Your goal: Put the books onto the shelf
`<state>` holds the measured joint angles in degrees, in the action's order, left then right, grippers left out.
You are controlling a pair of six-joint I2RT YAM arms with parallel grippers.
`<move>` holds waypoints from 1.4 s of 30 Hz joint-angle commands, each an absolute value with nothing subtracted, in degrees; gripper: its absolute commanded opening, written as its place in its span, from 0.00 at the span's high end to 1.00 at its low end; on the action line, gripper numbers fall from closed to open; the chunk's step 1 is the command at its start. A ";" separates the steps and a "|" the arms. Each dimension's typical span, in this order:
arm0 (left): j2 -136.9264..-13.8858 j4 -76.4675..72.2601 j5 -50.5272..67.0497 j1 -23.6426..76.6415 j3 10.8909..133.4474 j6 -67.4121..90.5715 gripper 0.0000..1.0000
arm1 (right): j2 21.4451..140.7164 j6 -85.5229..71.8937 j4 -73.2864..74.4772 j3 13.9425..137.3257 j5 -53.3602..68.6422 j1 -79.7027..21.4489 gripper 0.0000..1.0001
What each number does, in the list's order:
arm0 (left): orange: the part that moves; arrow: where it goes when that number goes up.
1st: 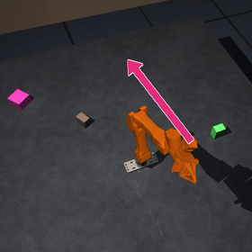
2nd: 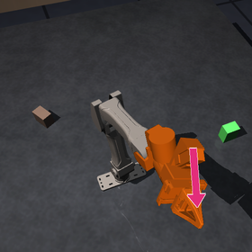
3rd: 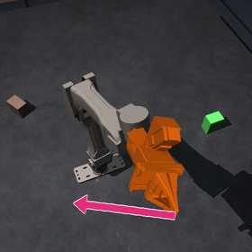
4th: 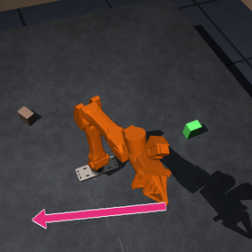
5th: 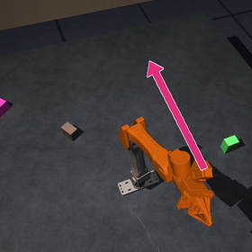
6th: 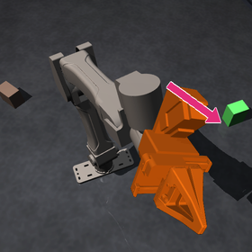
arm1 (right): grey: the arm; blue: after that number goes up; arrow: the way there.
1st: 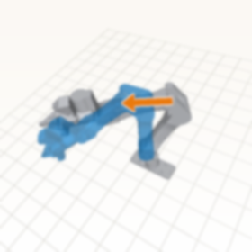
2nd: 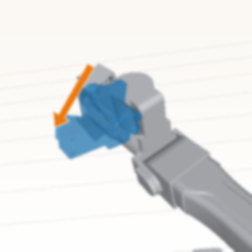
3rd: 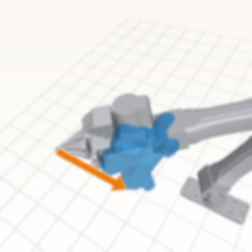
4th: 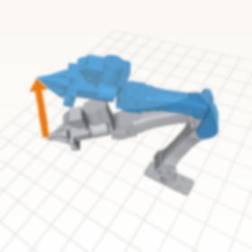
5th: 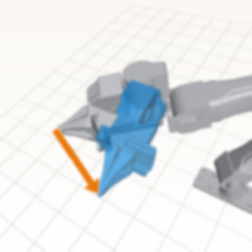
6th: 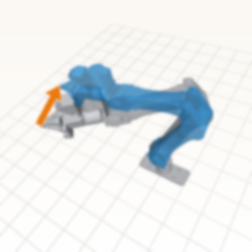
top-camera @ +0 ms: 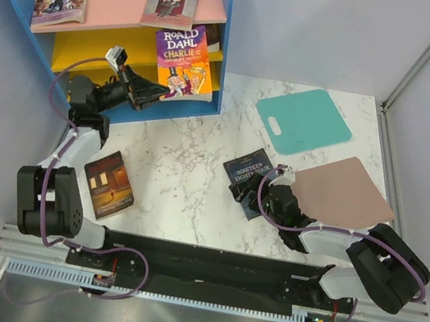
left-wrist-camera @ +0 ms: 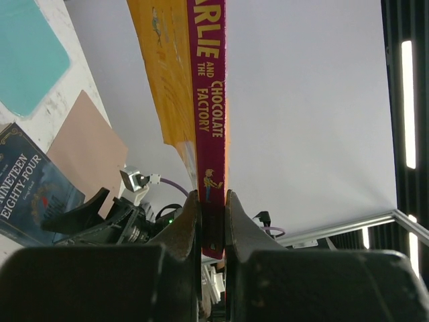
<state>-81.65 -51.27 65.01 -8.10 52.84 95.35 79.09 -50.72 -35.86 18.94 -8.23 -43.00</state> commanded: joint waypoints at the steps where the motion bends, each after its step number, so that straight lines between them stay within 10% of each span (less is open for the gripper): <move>1: -79.37 -55.90 66.27 -9.84 49.85 95.81 0.98 | 80.60 -50.01 -32.52 19.60 -6.77 -43.33 0.02; 42: -74.09 -80.16 60.91 -28.48 38.05 108.46 0.98 | 82.18 -49.92 -33.13 20.13 -5.89 -43.33 0.02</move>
